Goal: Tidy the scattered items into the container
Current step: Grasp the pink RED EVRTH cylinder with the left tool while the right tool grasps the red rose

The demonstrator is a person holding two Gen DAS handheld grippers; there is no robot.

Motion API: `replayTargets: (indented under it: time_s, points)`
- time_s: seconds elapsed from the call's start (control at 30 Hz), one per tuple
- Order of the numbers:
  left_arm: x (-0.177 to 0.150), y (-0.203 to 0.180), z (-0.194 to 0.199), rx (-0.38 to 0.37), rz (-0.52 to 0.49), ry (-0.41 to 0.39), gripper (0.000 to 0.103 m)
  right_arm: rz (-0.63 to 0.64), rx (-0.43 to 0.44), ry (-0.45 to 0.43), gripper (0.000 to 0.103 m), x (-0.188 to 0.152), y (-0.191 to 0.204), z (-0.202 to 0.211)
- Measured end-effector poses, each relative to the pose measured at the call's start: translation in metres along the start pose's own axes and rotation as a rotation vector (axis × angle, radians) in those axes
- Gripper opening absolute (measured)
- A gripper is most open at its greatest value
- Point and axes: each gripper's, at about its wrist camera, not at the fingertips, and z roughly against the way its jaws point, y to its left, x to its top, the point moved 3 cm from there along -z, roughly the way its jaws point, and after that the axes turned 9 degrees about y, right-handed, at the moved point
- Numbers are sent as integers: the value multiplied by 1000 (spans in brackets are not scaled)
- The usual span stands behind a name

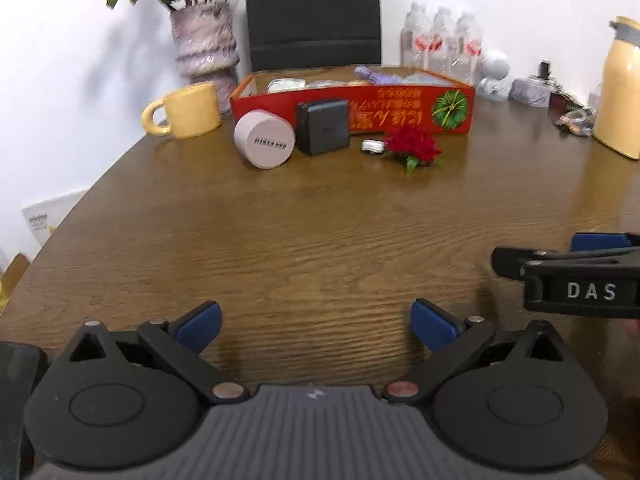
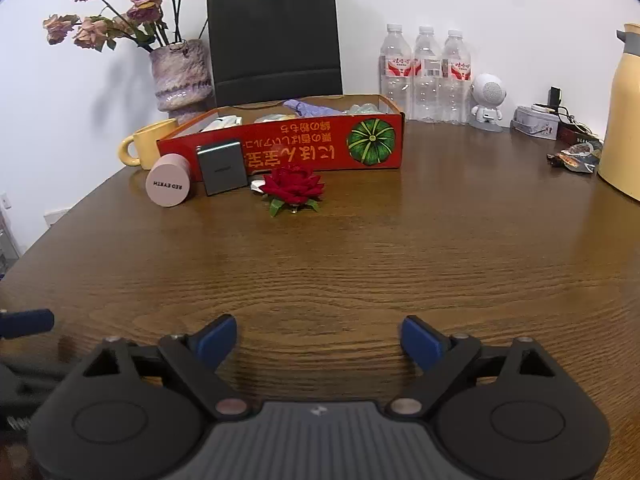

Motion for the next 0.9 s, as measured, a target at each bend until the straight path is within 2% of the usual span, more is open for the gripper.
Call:
replayTargets:
  time_s: [0.1, 0.23, 0.47, 0.9]
  points:
    - [2, 3, -3, -19, 10, 8, 103, -4, 30, 7, 103, 1, -2, -2]
    - [6, 7, -9, -45, 33, 19, 103, -42, 55, -4, 103, 3, -6, -2]
    - [7, 7, -10, -48, 34, 20, 103, -54, 68, -10, 103, 2, -8, -2]
    - [8, 6, -10, -46, 34, 20, 103, -51, 48, -6, 103, 1, -6, -1]
